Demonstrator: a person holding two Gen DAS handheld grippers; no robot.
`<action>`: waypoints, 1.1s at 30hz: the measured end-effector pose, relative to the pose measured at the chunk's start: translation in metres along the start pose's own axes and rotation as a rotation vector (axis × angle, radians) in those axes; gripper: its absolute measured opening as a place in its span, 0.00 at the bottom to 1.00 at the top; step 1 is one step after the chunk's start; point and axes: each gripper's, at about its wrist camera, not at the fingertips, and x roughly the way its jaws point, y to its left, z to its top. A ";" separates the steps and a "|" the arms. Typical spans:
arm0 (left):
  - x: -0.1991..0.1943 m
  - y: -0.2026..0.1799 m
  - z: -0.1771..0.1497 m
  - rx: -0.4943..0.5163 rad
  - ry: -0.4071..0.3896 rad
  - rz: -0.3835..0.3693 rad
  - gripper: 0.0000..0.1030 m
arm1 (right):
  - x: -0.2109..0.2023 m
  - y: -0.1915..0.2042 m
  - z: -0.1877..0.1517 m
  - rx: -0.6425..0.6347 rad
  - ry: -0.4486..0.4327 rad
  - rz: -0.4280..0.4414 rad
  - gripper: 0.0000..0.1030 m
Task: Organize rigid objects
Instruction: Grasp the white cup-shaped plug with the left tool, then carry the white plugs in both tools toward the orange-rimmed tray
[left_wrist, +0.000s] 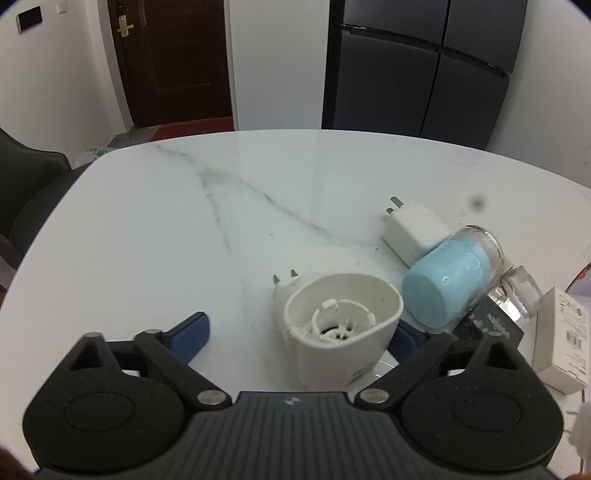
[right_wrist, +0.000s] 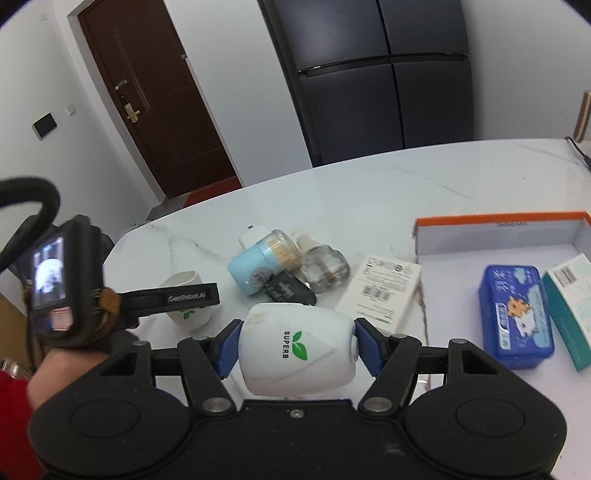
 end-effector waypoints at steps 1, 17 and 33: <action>0.002 0.000 -0.001 0.007 0.003 0.003 0.79 | -0.001 -0.002 -0.001 0.003 -0.002 -0.003 0.76; -0.090 0.015 -0.031 0.007 -0.027 -0.073 0.55 | -0.010 0.010 -0.010 -0.020 0.007 0.017 0.76; -0.155 -0.012 -0.059 -0.017 -0.027 -0.099 0.55 | -0.052 0.015 -0.013 -0.103 -0.013 0.013 0.76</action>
